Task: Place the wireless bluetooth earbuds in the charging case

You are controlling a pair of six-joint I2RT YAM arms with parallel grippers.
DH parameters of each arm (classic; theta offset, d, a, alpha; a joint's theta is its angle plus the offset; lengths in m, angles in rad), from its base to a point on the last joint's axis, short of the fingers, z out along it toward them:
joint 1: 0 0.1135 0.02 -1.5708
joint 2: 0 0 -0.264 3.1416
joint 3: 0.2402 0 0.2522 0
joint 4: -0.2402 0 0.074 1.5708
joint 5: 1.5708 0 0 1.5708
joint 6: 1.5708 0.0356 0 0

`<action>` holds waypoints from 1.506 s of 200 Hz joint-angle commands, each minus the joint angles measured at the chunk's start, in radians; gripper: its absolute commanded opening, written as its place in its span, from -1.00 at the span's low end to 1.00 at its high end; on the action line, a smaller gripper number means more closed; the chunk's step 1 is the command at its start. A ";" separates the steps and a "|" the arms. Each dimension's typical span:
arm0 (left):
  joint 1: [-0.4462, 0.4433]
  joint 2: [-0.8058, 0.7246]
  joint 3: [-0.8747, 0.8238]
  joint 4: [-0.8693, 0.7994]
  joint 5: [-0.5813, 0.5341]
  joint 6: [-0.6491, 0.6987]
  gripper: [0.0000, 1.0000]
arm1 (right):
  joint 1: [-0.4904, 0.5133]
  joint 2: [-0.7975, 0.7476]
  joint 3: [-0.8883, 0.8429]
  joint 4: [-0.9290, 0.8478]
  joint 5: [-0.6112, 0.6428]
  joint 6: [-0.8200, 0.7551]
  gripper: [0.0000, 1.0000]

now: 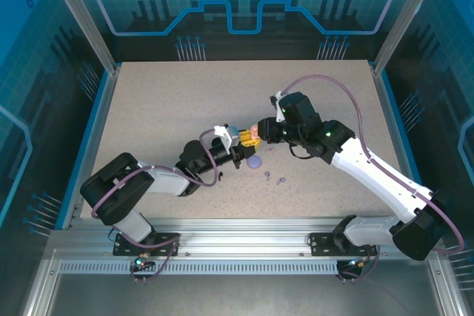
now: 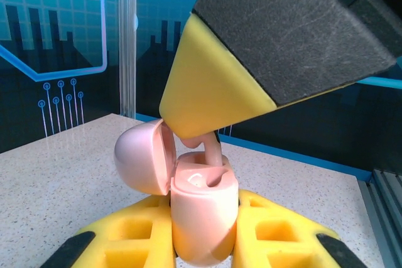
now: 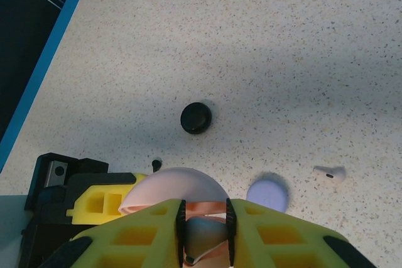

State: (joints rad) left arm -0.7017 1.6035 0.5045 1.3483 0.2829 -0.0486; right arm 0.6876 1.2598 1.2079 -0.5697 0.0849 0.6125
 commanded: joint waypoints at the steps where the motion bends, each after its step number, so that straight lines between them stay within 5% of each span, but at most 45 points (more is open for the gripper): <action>1: -0.007 -0.002 0.020 0.051 -0.012 0.029 -0.99 | 0.022 0.005 0.034 -0.030 -0.036 -0.007 -0.45; 131: -0.008 -0.077 -0.049 0.051 -0.050 0.078 -0.95 | -0.001 -0.125 0.074 -0.128 0.100 -0.099 0.11; 181: -0.007 -0.169 -0.129 0.049 -0.119 0.105 -0.96 | -0.116 -0.180 -0.034 -0.137 0.085 -0.100 0.21; 246: -0.006 -0.432 -0.150 -0.242 -0.142 0.123 -0.95 | -0.205 0.023 -0.180 0.000 -0.115 -0.021 0.24; 301: -0.007 -0.616 -0.140 -0.461 -0.152 0.146 -0.95 | -0.198 0.275 -0.161 0.073 -0.106 0.023 0.26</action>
State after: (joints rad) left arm -0.7025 1.0451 0.3450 1.0111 0.1524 0.0643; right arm 0.4900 1.4616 1.0344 -0.5564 0.0021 0.5888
